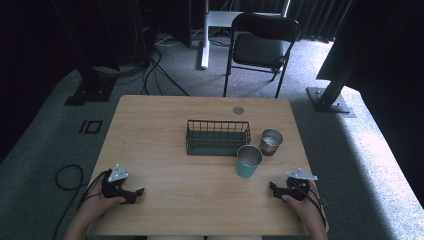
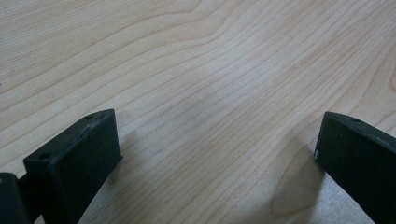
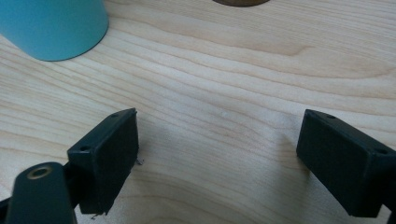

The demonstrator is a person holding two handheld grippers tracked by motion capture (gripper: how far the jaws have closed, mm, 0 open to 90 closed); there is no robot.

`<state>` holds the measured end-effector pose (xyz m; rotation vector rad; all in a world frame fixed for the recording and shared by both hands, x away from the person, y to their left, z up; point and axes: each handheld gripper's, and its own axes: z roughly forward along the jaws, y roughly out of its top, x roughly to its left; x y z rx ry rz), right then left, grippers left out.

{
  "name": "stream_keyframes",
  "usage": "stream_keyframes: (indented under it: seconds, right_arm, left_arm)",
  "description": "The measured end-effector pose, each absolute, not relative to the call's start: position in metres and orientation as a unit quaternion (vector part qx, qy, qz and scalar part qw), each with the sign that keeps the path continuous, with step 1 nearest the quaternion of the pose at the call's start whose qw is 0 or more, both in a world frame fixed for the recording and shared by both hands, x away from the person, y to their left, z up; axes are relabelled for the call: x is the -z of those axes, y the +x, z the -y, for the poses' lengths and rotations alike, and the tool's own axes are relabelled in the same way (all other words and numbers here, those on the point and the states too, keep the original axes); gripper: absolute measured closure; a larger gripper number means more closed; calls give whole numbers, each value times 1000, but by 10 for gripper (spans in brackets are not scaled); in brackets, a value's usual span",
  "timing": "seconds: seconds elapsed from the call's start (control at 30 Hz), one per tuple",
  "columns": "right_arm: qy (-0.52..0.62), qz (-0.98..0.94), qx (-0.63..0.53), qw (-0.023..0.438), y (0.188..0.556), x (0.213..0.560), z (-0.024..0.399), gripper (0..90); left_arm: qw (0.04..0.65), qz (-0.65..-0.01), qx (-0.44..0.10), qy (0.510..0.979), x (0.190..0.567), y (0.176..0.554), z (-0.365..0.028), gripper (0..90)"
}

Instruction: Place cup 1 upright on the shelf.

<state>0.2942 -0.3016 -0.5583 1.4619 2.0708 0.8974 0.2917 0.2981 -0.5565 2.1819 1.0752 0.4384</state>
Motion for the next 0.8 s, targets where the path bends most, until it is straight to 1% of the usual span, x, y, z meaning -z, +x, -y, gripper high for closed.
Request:
stream_keyframes:
  seconds: [0.33, 0.43, 0.57, 0.6, 0.8]
  right_arm:
    - [530, -750, -325, 225, 294, 558, 302, 124]
    - [530, -750, -325, 224, 294, 558, 302, 124]
    - [530, -750, -325, 225, 294, 558, 302, 124]
    - [530, -750, -325, 225, 294, 558, 302, 124]
    - [530, -750, -325, 224, 294, 558, 302, 124]
  left_arm:
    - [328, -398, -162, 841, 556, 293, -299, 8]
    - [318, -392, -175, 845, 553, 293, -295, 8]
    - [334, -390, -175, 840, 549, 294, -290, 9]
    - [342, -380, -176, 841, 546, 294, -285, 9]
    - [356, -364, -160, 846, 547, 296, -271, 8]
